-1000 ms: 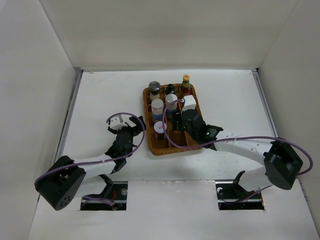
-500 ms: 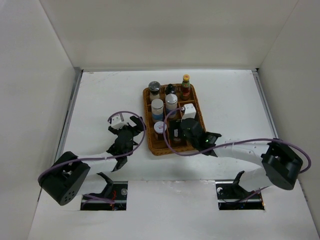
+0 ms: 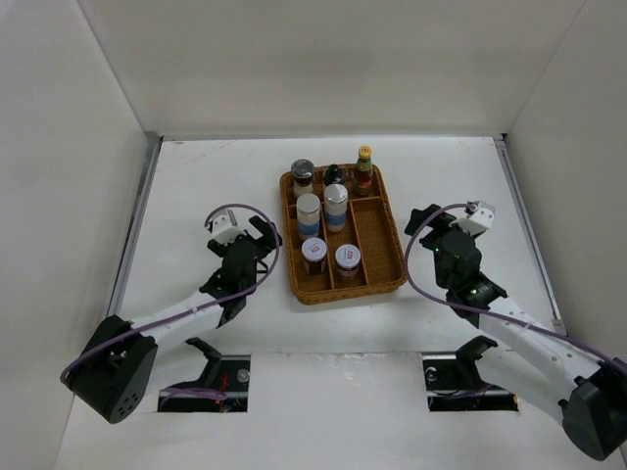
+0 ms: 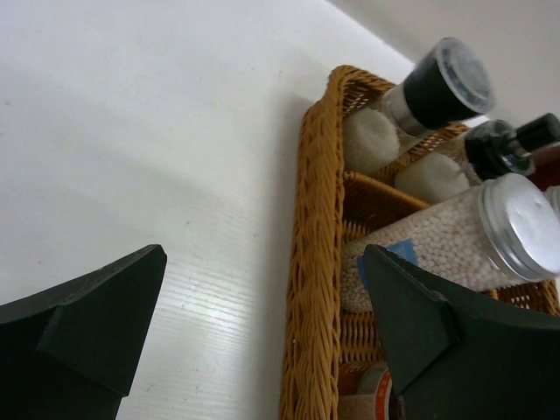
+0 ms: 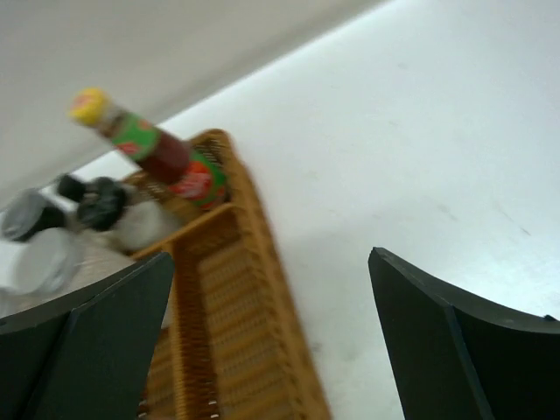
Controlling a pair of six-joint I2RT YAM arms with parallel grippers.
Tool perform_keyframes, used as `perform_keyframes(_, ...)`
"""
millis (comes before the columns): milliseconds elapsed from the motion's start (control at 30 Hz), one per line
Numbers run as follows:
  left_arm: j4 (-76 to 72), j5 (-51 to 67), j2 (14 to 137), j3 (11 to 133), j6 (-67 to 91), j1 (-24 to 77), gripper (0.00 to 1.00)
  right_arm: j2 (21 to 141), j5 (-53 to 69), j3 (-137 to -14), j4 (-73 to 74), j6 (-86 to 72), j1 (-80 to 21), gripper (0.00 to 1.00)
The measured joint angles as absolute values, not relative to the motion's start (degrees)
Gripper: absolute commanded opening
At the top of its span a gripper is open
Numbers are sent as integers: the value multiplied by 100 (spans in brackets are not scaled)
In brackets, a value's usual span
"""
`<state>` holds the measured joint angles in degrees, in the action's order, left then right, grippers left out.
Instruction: Organize the condiment bottles
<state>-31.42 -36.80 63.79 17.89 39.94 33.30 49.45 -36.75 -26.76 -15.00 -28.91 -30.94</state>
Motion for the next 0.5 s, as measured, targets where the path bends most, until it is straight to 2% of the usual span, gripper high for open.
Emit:
perform_keyframes(233, -1793, -3470, 6567, 2486, 4292, 3055, 100, 5339, -3660, -2436, -1330, -3452, -2620, 100)
perform_keyframes(500, -1074, -3356, 6643, 2593, 4399, 3179, 100, 5634, -3610, -2390, -1376, -3752, -2578, 100)
